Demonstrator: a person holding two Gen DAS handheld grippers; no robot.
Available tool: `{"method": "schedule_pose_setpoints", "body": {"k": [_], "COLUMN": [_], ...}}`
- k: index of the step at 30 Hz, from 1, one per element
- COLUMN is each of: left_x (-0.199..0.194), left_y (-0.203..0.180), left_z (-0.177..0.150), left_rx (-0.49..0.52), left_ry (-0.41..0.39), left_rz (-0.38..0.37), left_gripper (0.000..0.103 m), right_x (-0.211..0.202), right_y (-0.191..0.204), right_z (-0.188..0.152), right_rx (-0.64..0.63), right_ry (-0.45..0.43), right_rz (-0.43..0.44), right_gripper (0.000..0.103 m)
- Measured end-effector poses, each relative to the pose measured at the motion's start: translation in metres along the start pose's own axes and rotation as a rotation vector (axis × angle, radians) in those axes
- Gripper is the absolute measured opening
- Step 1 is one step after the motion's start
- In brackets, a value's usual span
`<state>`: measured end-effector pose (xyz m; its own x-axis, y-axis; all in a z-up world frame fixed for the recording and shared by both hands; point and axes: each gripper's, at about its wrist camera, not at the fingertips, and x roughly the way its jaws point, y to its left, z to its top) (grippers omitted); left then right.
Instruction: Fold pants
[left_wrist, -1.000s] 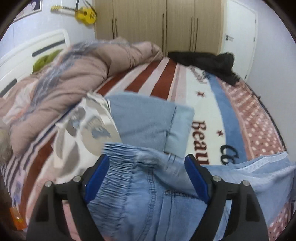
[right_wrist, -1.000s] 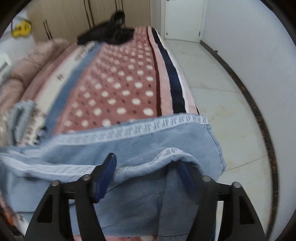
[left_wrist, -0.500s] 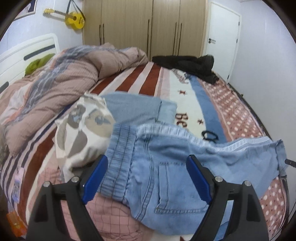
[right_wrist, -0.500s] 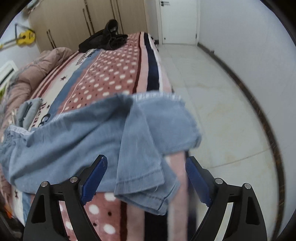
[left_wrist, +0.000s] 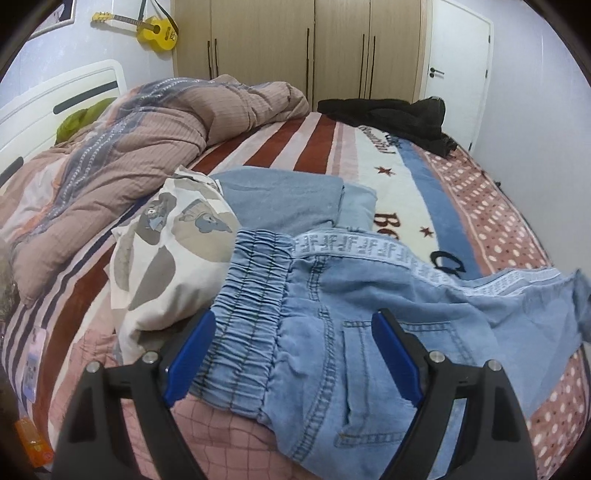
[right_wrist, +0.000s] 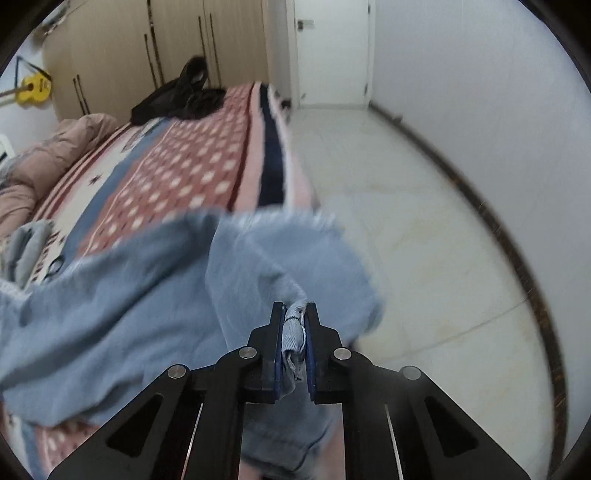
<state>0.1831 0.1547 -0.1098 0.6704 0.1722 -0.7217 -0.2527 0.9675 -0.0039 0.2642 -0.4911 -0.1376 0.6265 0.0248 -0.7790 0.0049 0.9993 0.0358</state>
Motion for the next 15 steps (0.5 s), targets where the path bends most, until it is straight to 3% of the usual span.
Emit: {"method": "schedule_pose_setpoints", "body": {"k": [5, 10, 13, 14, 15], "left_x": [0.014, 0.021, 0.018, 0.017, 0.014], "left_y": [0.001, 0.004, 0.005, 0.005, 0.006], "left_z": [0.002, 0.011, 0.013, 0.013, 0.013], "left_rx": [0.009, 0.004, 0.012, 0.017, 0.022], "left_ry": [0.004, -0.001, -0.008, -0.011, -0.014], "left_rz": [0.030, 0.050, 0.051, 0.052, 0.050], "left_gripper": [0.084, 0.084, 0.084, 0.084, 0.084], "right_x": [-0.001, 0.025, 0.045, 0.046, 0.042], "right_y": [-0.016, -0.003, 0.010, 0.016, 0.024], "right_z": [0.058, 0.102, 0.107, 0.106, 0.104], "right_rx": [0.025, 0.004, 0.006, -0.004, -0.017], "right_ry": [-0.036, -0.032, 0.032, 0.026, -0.001], "right_rz": [-0.095, -0.195, -0.228, -0.226, -0.221], "right_gripper": [0.004, 0.007, 0.035, 0.048, 0.052]}}
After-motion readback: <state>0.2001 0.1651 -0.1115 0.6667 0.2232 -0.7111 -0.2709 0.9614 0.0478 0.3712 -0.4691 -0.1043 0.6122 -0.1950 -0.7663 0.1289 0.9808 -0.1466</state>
